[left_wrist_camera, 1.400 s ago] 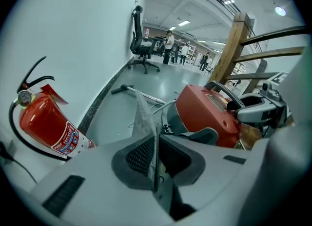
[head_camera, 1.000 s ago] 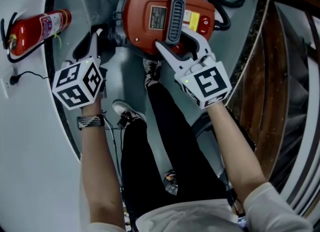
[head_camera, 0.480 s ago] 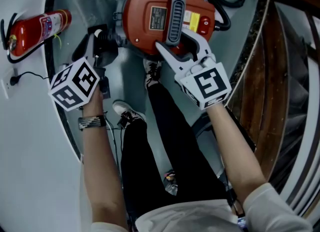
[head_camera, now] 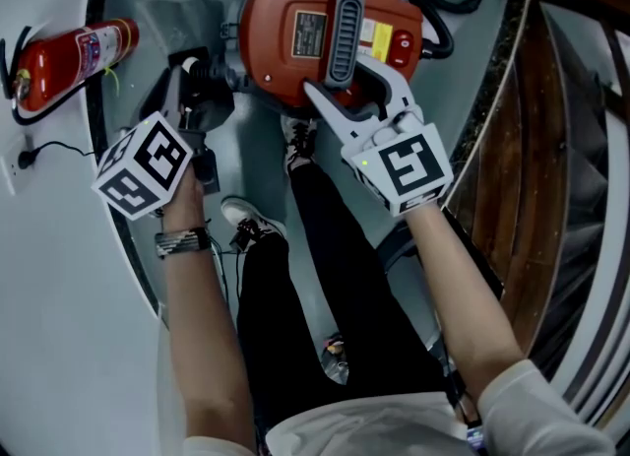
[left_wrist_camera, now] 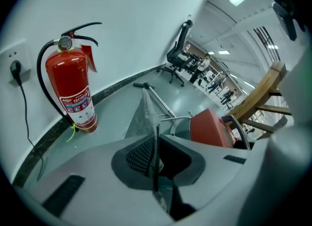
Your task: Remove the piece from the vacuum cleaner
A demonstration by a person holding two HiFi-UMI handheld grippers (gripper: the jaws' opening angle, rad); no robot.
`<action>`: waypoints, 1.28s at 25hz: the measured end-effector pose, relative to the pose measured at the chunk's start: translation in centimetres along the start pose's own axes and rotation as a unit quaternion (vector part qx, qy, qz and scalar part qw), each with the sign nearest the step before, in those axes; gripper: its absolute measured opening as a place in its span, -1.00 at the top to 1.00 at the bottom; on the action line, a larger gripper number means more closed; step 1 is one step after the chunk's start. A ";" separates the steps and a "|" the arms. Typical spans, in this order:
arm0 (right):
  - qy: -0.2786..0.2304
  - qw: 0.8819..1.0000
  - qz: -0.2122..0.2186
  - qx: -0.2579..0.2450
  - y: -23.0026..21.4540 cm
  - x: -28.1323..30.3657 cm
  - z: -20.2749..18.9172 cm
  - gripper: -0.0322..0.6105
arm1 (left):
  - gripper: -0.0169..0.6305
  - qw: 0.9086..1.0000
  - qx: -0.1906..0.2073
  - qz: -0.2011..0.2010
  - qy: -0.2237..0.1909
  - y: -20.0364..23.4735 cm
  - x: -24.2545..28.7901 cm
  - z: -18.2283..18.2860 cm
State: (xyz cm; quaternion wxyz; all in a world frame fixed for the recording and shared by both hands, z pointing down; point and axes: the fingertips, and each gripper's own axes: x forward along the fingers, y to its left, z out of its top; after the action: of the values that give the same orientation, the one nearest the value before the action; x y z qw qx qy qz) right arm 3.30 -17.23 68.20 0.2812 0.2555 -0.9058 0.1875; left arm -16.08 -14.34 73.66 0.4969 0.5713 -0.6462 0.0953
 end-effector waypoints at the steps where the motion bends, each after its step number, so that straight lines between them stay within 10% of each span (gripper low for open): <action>1: 0.000 1.000 -0.001 0.000 0.0 0.0 0.0 0.22 | 0.84 1.000 0.020 -0.001 0.001 -0.1 0.0 0.0; 17: 0.000 1.000 -0.005 -0.005 0.0 0.0 -0.1 0.22 | 0.49 0.981 0.182 -0.047 0.041 0.0 -2.3 -3.9; 32: 0.000 1.000 -0.006 -0.008 -0.1 0.0 -0.1 0.22 | 0.84 0.970 0.231 -0.048 0.056 0.6 -2.0 -4.3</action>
State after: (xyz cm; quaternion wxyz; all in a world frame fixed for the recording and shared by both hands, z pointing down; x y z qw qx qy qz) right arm 3.39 -17.25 68.29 0.2846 0.2583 -0.9058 0.1783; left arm -14.55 -9.88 74.50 0.3907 0.6950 -0.5495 0.2498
